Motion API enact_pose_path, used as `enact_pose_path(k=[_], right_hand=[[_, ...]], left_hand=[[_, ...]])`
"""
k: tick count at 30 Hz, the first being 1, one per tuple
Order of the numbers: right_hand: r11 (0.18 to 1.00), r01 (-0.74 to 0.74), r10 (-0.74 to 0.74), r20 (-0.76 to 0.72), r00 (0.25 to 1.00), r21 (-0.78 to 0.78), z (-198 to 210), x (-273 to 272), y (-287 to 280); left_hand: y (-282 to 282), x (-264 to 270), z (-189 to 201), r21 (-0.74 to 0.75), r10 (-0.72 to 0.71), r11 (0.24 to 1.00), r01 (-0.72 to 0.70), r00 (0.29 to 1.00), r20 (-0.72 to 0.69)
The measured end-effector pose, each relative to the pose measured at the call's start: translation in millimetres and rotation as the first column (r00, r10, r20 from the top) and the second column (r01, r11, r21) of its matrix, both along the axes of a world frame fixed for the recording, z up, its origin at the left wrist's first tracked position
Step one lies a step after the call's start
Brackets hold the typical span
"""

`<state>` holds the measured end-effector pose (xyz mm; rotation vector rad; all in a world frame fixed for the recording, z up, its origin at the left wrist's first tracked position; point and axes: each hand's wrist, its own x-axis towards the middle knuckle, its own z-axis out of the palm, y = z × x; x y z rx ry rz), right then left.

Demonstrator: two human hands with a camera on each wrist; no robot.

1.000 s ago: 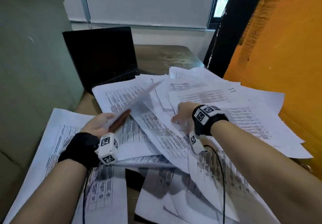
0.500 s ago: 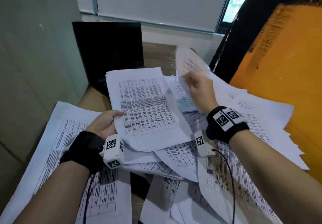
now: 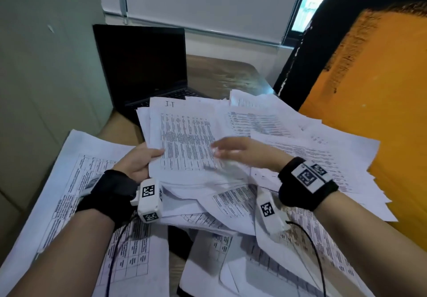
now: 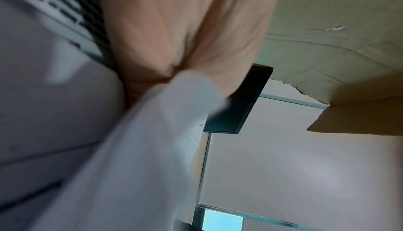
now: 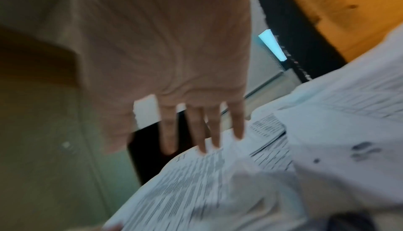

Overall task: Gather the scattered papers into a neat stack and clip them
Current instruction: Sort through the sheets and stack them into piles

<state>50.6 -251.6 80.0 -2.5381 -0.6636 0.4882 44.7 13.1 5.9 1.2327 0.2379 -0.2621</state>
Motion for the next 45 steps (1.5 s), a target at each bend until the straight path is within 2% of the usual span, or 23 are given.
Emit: enact_pose_path(k=[1,3,5,7,9,13,15,19,21,23,25,28,30,32,34,35,36,38,39,40,42,43,45], right_hand=[[0.986,0.166,-0.166,0.057,0.984,0.012,1.5,6.1,-10.8],[0.895,0.409,-0.388,0.142,0.911,-0.178,-3.9,16.1,-32.7],[0.790,0.440,-0.443,0.098,0.891,-0.428,-18.7,25.0,-49.5],[0.755,0.424,-0.487,0.007,0.873,-0.500,-31.6,26.3,-56.1],[0.743,0.469,-0.546,-0.027,0.837,-0.478,-40.1,25.0,-55.3],[0.773,0.531,-0.580,-0.046,0.814,-0.345,-42.6,22.7,-43.5],[0.766,0.545,-0.549,0.095,0.831,-0.341,-34.8,24.1,-39.9],[0.769,0.626,-0.542,0.384,0.748,-0.133,-3.5,24.0,-31.7],[0.833,0.554,-0.465,0.550,0.694,0.005,9.3,17.0,-20.8],[0.932,0.355,-0.321,0.636,0.702,0.079,14.8,7.2,-4.0],[0.994,0.093,-0.104,0.597,0.796,0.049,10.8,-1.2,15.7],[0.983,-0.143,0.176,0.365,0.914,-0.116,-11.7,-10.7,36.3],[0.956,-0.216,0.244,0.127,0.961,-0.200,-17.5,-20.9,42.1],[0.949,-0.260,0.245,-0.102,0.964,-0.177,-14.6,-25.8,35.8],[0.988,-0.153,0.147,-0.159,0.976,-0.024,-8.2,-24.1,23.2],[0.997,0.006,0.002,-0.104,0.995,0.073,-8.1,-17.9,16.4],[0.961,0.210,-0.207,-0.032,0.978,0.178,-7.8,-11.8,9.6],[0.743,0.546,-0.567,-0.068,0.821,0.387,-8.2,0.0,-5.1],[0.637,0.614,-0.605,-0.192,0.773,0.465,-8.3,4.0,-11.7],[0.585,0.621,-0.540,-0.320,0.778,0.522,-7.4,4.9,-16.9],[0.537,0.587,-0.374,-0.452,0.809,0.606,2.3,0.1,-17.9],[0.503,0.545,-0.323,-0.440,0.838,0.671,9.5,-5.6,-14.6],[0.450,0.412,-0.332,-0.280,0.901,0.792,33.2,-21.8,-4.1]], left_hand=[[-0.6,0.3,-1.1,0.009,0.005,1.000,-0.005,1.000,0.014],[-0.3,0.6,-1.0,-0.044,0.002,0.999,0.000,0.998,0.058],[0.2,0.1,-0.2,-0.098,-0.026,0.995,0.035,0.995,0.093],[-0.1,-0.6,-1.2,-0.097,-0.088,0.990,0.099,0.990,0.114],[-2.5,-3.7,0.3,-0.083,-0.125,0.987,0.138,0.981,0.147],[-2.8,-4.5,5.4,-0.084,-0.016,0.996,0.033,0.981,0.191],[-2.1,-2.3,5.3,-0.084,0.020,0.996,-0.005,0.983,0.180],[-4.5,1.9,0.9,-0.028,0.010,1.000,-0.007,0.995,0.098],[-6.1,1.7,-0.4,0.016,-0.034,0.999,0.033,0.997,0.070],[-6.7,1.0,-0.9,0.043,-0.051,0.998,0.048,0.997,0.061],[-4.8,3.0,-3.1,0.037,-0.019,0.999,0.016,0.997,0.070],[-5.1,2.9,-3.2,-0.035,0.017,0.999,-0.015,0.997,0.074],[-7.6,0.4,-0.9,-0.035,-0.022,0.999,0.025,0.996,0.089],[-9.0,1.0,-1.8,0.030,-0.021,0.999,0.017,0.993,0.113],[-5.6,1.7,-3.5,0.122,0.019,0.992,-0.035,0.991,0.130],[-4.1,1.0,-1.9,0.143,0.028,0.989,-0.048,0.990,0.139],[-2.8,0.4,0.9,0.145,0.032,0.988,-0.057,0.986,0.164],[-3.7,-4.4,13.2,0.149,0.054,0.984,-0.096,0.964,0.261],[-4.2,-7.0,20.4,0.163,0.071,0.978,-0.131,0.942,0.328],[-6.3,-9.9,28.2,0.190,0.085,0.966,-0.175,0.910,0.407],[-15.6,-19.9,45.2,0.263,0.088,0.923,-0.280,0.821,0.565],[-21.5,-26.1,54.1,0.288,0.083,0.897,-0.336,0.767,0.636],[-33.4,-38.7,75.6,0.313,0.060,0.833,-0.456,0.637,0.769]])
